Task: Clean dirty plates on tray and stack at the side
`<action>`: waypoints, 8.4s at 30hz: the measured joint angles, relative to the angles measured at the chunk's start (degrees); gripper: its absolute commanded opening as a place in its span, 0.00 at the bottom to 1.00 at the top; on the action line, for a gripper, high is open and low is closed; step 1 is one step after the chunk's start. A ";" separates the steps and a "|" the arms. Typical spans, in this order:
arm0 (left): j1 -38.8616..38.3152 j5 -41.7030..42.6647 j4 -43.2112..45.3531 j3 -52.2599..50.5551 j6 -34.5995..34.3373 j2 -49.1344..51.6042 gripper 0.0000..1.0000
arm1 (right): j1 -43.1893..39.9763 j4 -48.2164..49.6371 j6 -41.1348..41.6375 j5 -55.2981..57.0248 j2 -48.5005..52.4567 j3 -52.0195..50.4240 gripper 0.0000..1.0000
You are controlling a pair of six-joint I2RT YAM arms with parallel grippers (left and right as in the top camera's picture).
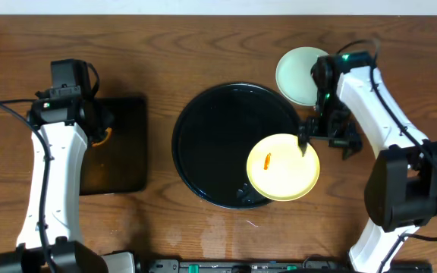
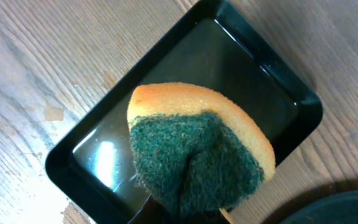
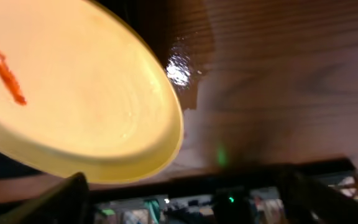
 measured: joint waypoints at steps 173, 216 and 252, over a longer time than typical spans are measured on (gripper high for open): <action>-27.96 21.16 19.28 1.55 -18.36 19.98 0.07 | 6.99 39.12 -11.34 -13.00 7.39 -7.34 0.01; -25.05 0.48 7.74 2.69 -8.00 8.17 0.08 | 8.50 28.41 -15.39 -5.64 7.48 8.35 0.01; 3.39 16.52 2.54 -0.22 8.59 7.74 0.08 | 39.89 31.69 -49.11 69.72 7.48 32.35 0.01</action>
